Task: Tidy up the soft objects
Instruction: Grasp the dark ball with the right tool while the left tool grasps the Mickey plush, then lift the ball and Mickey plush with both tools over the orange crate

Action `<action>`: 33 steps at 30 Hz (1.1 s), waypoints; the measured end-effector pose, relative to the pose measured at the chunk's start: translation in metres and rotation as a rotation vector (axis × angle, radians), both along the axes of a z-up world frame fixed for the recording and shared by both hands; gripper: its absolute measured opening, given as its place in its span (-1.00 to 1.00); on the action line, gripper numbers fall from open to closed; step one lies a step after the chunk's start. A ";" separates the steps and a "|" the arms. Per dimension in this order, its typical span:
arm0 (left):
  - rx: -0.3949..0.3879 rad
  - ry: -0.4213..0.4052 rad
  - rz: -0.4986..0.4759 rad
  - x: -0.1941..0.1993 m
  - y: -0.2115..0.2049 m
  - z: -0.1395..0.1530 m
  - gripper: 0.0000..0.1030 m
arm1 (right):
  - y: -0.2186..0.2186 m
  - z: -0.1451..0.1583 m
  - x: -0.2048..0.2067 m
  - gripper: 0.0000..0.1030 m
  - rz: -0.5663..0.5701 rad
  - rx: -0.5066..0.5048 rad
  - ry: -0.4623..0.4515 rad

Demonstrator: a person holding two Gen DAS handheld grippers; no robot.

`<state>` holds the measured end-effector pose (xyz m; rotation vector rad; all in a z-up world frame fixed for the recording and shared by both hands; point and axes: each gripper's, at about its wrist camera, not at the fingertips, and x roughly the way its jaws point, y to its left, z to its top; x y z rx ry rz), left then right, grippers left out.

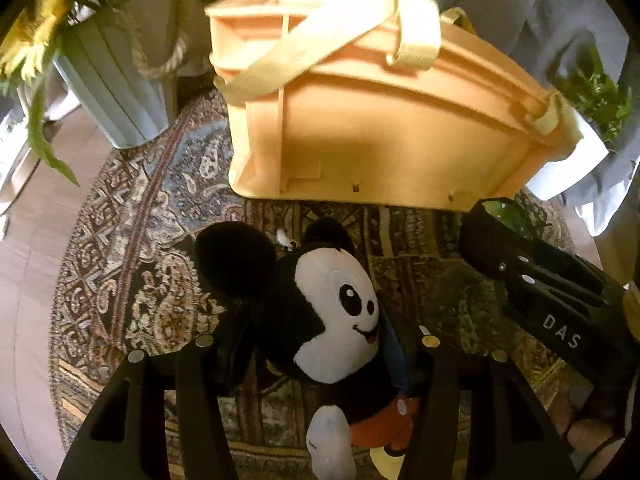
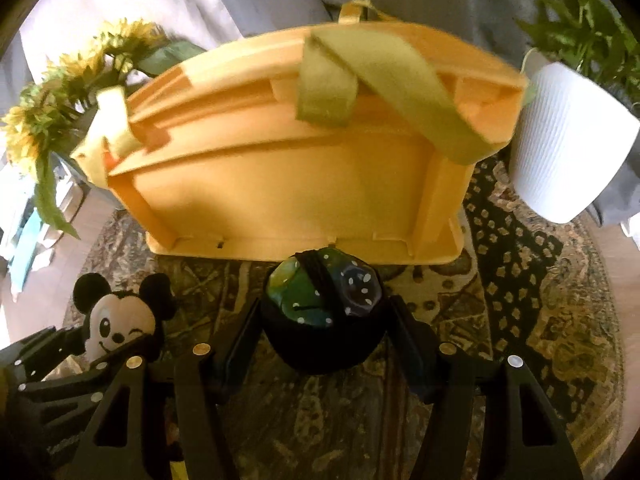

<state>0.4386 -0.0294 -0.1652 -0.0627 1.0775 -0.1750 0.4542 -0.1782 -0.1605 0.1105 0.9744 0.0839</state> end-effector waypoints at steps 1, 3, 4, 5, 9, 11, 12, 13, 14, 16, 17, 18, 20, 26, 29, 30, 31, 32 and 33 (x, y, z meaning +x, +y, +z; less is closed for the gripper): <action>-0.001 -0.008 0.001 -0.002 0.000 0.003 0.07 | 0.000 0.004 -0.003 0.24 -0.002 0.000 -0.008; -0.003 -0.030 0.004 -0.007 0.001 0.011 0.07 | 0.000 0.014 -0.010 0.24 -0.003 -0.002 -0.029; -0.004 -0.040 0.005 -0.010 0.002 0.014 0.07 | 0.000 0.019 -0.014 0.24 -0.001 -0.003 -0.040; -0.005 -0.051 0.006 -0.013 0.002 0.018 0.07 | 0.002 0.024 -0.018 0.24 0.001 -0.005 -0.050; 0.002 -0.099 0.012 -0.027 0.006 0.032 0.07 | 0.006 0.043 -0.031 0.24 0.007 -0.019 -0.097; 0.014 -0.134 0.017 -0.036 0.006 0.040 0.07 | 0.008 0.052 -0.038 0.24 0.008 -0.032 -0.123; 0.020 -0.149 0.019 -0.038 0.007 0.044 0.07 | 0.010 0.056 -0.041 0.24 0.008 -0.036 -0.135; 0.027 -0.165 0.019 -0.041 0.007 0.048 0.07 | 0.011 0.061 -0.045 0.24 0.006 -0.039 -0.147; 0.034 -0.187 0.023 -0.046 0.007 0.054 0.07 | 0.011 0.065 -0.047 0.24 0.005 -0.039 -0.155; 0.041 -0.221 0.033 -0.049 0.010 0.063 0.07 | 0.011 0.073 -0.052 0.24 0.000 -0.036 -0.176; 0.045 -0.246 0.035 -0.052 0.011 0.070 0.07 | 0.012 0.078 -0.055 0.24 -0.005 -0.036 -0.185; 0.051 -0.265 0.037 -0.054 0.011 0.075 0.07 | 0.012 0.082 -0.057 0.24 -0.008 -0.034 -0.196; 0.067 -0.311 0.042 -0.060 0.012 0.085 0.07 | 0.013 0.091 -0.061 0.24 -0.015 -0.028 -0.213; 0.087 -0.418 0.045 -0.067 0.016 0.115 0.07 | 0.010 0.114 -0.070 0.24 -0.028 -0.010 -0.273; 0.078 -0.450 0.045 -0.069 0.018 0.127 0.07 | 0.010 0.127 -0.073 0.24 -0.036 0.000 -0.308; 0.076 -0.460 0.044 -0.070 0.017 0.130 0.07 | 0.010 0.132 -0.075 0.24 -0.037 0.004 -0.320; 0.074 -0.472 0.044 -0.070 0.018 0.134 0.07 | 0.009 0.136 -0.075 0.24 -0.039 0.007 -0.332; 0.073 -0.484 0.045 -0.071 0.018 0.138 0.07 | 0.010 0.139 -0.076 0.24 -0.041 0.008 -0.340; 0.074 -0.494 0.046 -0.071 0.018 0.142 0.07 | 0.010 0.143 -0.077 0.24 -0.041 0.009 -0.349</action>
